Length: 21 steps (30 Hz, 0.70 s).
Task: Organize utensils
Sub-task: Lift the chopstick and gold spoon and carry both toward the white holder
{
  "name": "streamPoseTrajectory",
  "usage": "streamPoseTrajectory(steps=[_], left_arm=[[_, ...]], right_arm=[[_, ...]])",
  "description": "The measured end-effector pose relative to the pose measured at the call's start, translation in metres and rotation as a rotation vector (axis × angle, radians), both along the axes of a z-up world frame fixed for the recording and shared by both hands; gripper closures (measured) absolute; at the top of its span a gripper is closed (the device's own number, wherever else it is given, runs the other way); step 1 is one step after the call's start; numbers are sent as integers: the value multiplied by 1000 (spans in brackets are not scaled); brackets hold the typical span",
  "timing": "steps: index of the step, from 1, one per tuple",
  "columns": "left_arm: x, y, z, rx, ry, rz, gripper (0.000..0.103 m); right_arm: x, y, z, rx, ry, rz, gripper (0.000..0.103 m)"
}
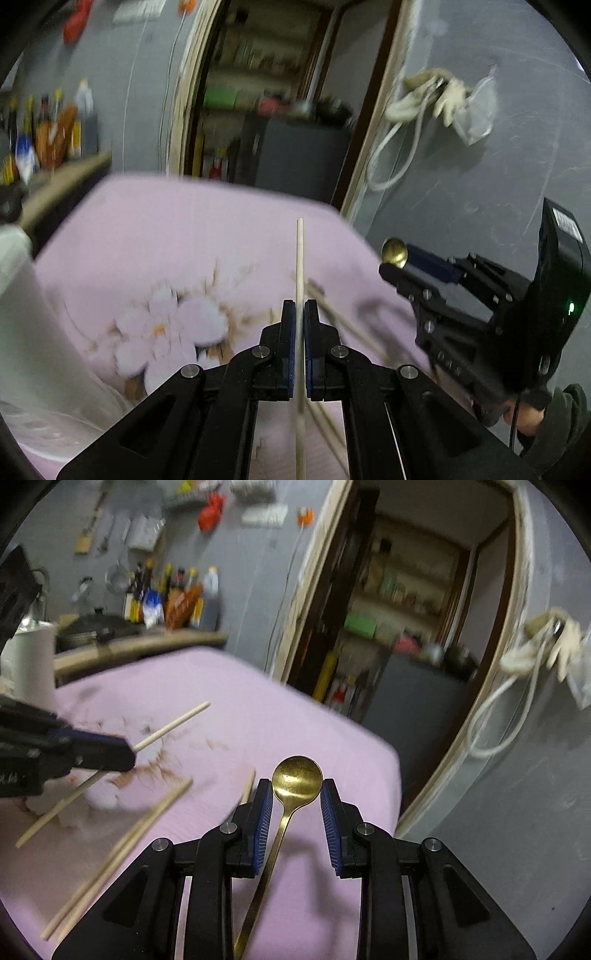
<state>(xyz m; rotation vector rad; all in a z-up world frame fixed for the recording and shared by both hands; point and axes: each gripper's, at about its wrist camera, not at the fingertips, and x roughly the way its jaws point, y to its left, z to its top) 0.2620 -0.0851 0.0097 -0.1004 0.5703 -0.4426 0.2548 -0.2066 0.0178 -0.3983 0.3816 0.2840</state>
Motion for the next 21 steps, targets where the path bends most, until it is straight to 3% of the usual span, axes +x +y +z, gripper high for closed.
streamPoseTrajectory(steps=[7, 8, 9, 12, 16, 21], left_arm=[[-22, 4, 14, -85, -132, 17, 101], [-25, 8, 15, -92, -151, 22, 101], [-28, 9, 17, -98, -170, 27, 101], [-34, 14, 27, -115, -203, 30, 101], [-32, 17, 27, -130, -188, 28, 101], [-27, 18, 24, -123, -129, 18, 101]], right_arm=[[-33, 1, 25, 79, -206, 13, 79], [-37, 2, 29, 88, -234, 16, 83], [-40, 2, 32, 91, -250, 19, 103], [-42, 9, 39, 93, -278, 30, 103], [-37, 11, 37, 107, -248, 37, 103], [-19, 0, 23, 123, -84, 18, 100]])
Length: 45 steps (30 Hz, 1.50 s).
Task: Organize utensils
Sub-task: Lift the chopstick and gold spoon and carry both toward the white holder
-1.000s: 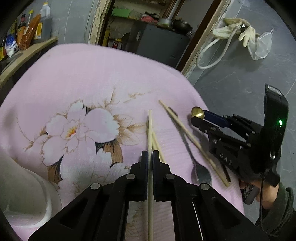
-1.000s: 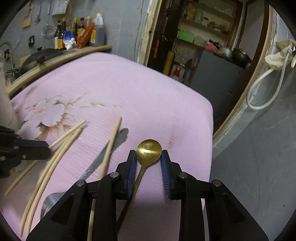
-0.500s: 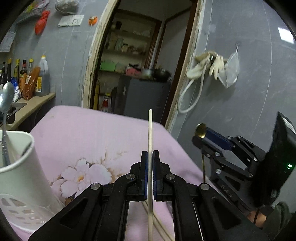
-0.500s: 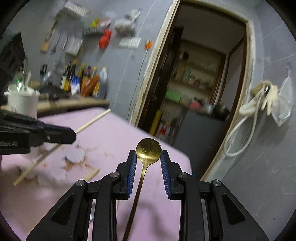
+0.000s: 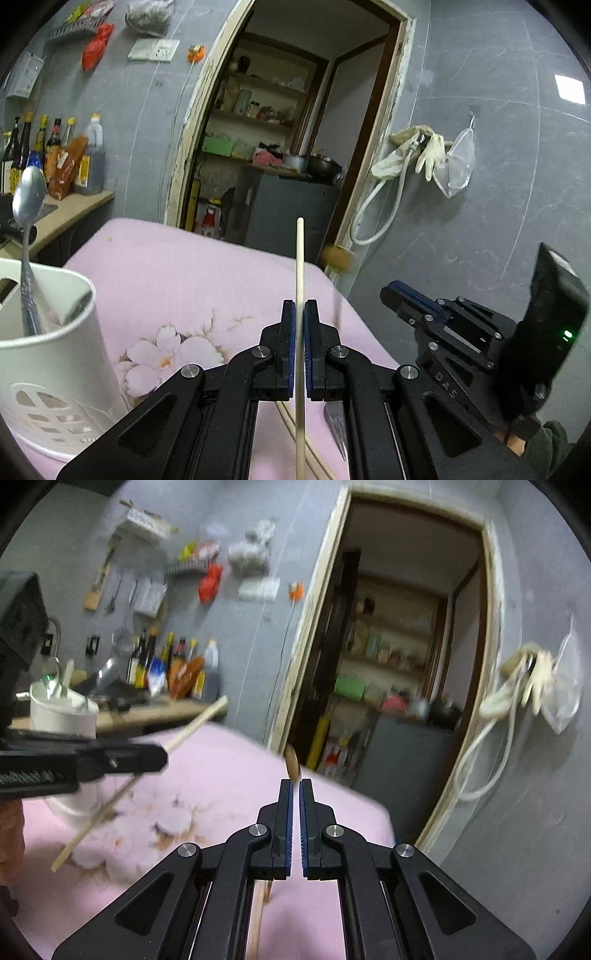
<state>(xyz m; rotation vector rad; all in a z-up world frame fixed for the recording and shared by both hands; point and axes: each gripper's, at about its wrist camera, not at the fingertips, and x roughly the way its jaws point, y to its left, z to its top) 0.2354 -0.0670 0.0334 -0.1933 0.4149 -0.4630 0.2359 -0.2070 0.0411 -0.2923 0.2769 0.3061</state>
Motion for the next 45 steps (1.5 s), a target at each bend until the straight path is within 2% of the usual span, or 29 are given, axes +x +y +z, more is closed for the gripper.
streamPoseTrajectory(steps=[2, 4, 6, 9, 13, 16, 19, 27, 30, 34, 37, 40, 45], left_arm=[[3, -2, -3, 12, 27, 6, 101], [8, -1, -7, 6, 67, 13, 101], [11, 3, -12, -15, 96, 22, 101], [13, 13, -12, -47, 106, 45, 101], [13, 18, -11, -63, 99, 61, 101], [15, 16, -11, -54, 105, 61, 101], [16, 15, -13, -47, 112, 61, 101], [18, 14, -17, -45, 123, 54, 101], [17, 13, -17, -40, 120, 54, 101], [17, 12, -16, -46, 117, 53, 101], [15, 14, -14, -63, 104, 48, 101], [11, 18, -10, -86, 79, 43, 101], [6, 23, -1, -112, 37, 41, 101]], right_arm=[[15, -7, -7, 17, 95, -6, 95], [31, -16, -12, 55, 176, -11, 77], [48, -23, -16, 93, 257, -11, 74], [68, -24, -21, 94, 339, 4, 72], [96, -7, -24, 40, 406, 55, 58], [126, 7, -30, 1, 479, 119, 58], [149, 21, -37, -73, 509, 140, 58], [197, 41, -59, -113, 631, 143, 57], [203, 45, -61, -113, 640, 154, 59], [208, 36, -60, -50, 673, 174, 79], [207, 35, -57, -29, 663, 162, 79], [193, 32, -47, -26, 594, 160, 80], [148, 23, -18, 20, 399, 165, 81]])
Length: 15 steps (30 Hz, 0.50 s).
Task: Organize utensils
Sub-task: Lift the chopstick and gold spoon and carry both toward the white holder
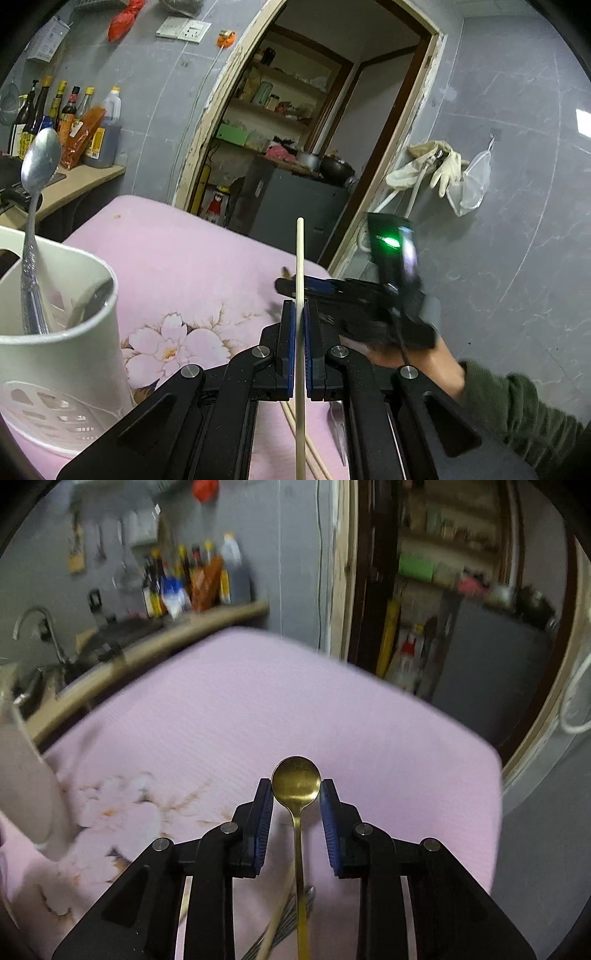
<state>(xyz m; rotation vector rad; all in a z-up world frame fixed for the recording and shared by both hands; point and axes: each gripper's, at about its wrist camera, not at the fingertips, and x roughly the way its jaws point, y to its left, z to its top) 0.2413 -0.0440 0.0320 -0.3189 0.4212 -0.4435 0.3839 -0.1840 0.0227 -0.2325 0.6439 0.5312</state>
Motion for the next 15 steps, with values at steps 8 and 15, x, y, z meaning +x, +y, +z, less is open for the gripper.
streamPoseTrajectory(steps=[8, 15], left_arm=[[-15, 1, 14, -3, -102, 17, 101], [-13, 7, 16, -22, -105, 32, 101]], right_arm=[[-50, 1, 20, 18, -156, 10, 102], [-4, 1, -6, -9, 54, 48, 58]])
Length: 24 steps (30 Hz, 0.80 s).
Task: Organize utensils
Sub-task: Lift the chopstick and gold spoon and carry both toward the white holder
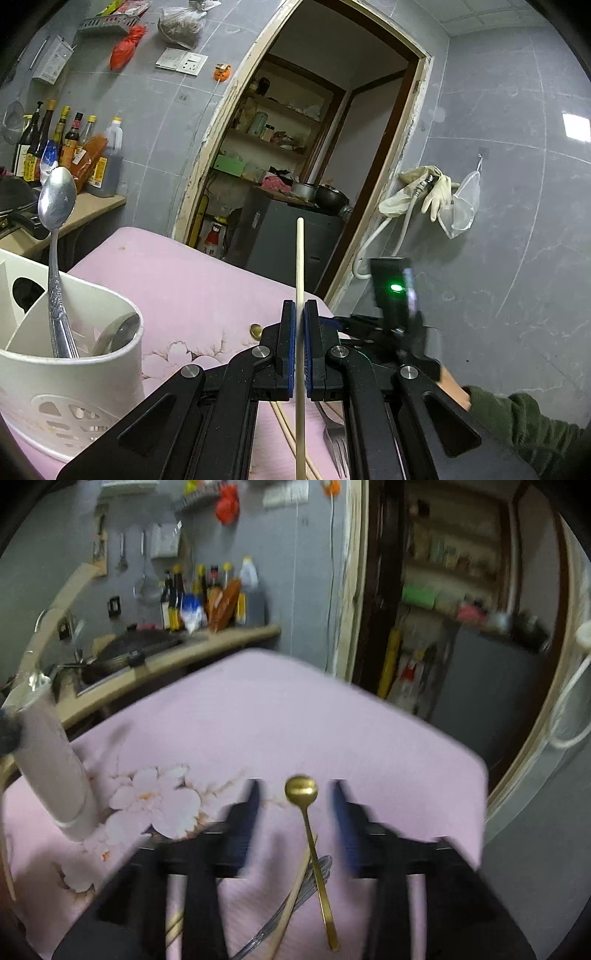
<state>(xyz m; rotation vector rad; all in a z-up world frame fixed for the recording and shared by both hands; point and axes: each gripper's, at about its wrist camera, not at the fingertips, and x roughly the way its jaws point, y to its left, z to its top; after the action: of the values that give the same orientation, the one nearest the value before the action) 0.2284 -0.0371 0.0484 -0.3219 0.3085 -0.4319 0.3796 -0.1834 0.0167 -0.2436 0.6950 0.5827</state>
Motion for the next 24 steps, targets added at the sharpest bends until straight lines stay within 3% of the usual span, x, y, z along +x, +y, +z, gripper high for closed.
streamPoseTrajectory(steps=[8, 11, 15, 19, 24], left_arm=[[8, 5, -1, -10, 34, -7, 101], [8, 5, -2, -9, 37, -9, 101], [8, 6, -1, -11, 37, -13, 101], [4, 7, 1, -22, 15, -12, 101], [-1, 13, 7, -46, -18, -9, 101]], right_arm=[[54, 23, -39, -140, 170, 66, 58], [60, 24, -41, -132, 193, 82, 59], [58, 16, -40, -105, 196, 71, 78], [42, 16, -30, -90, 131, 61, 78], [-9, 7, 6, 11, -52, 31, 78]])
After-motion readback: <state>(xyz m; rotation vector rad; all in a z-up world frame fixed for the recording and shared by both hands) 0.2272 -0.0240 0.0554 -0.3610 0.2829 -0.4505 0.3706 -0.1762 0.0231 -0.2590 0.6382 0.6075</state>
